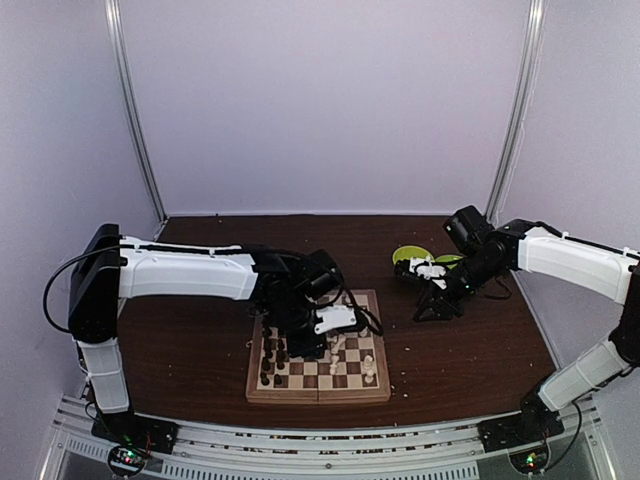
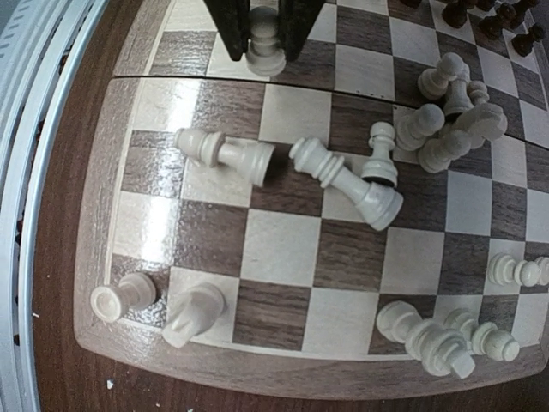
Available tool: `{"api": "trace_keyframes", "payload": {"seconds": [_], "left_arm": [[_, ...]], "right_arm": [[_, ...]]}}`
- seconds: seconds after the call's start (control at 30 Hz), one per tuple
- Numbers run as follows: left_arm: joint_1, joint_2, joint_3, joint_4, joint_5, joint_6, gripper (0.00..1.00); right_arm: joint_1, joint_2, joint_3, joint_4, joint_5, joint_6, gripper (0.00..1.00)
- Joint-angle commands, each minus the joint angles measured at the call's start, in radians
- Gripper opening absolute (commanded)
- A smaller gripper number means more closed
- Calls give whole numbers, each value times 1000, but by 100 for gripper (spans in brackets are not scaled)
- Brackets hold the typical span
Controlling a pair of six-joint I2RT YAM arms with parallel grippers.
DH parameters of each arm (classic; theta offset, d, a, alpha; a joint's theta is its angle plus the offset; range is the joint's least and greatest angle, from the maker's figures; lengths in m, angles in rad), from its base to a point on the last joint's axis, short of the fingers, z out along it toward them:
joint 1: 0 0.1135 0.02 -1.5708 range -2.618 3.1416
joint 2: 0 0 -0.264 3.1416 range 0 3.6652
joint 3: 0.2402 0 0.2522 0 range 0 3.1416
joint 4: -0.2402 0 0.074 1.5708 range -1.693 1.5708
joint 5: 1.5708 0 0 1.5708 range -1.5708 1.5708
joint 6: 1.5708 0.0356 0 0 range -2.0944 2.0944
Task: Set up the chess pieces on the board
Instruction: Pick up the pawn from the chessboard.
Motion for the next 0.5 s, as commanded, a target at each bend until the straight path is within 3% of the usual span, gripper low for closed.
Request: {"api": "trace_keyframes", "payload": {"seconds": [0.0,0.47], "left_arm": [[11,-54,29,-5,16,15,3],[14,-52,61,12,0,13,4]], "right_arm": [[-5,-8,17,-7,14,-5,39],[-5,-8,18,-8,12,-5,39]]}}
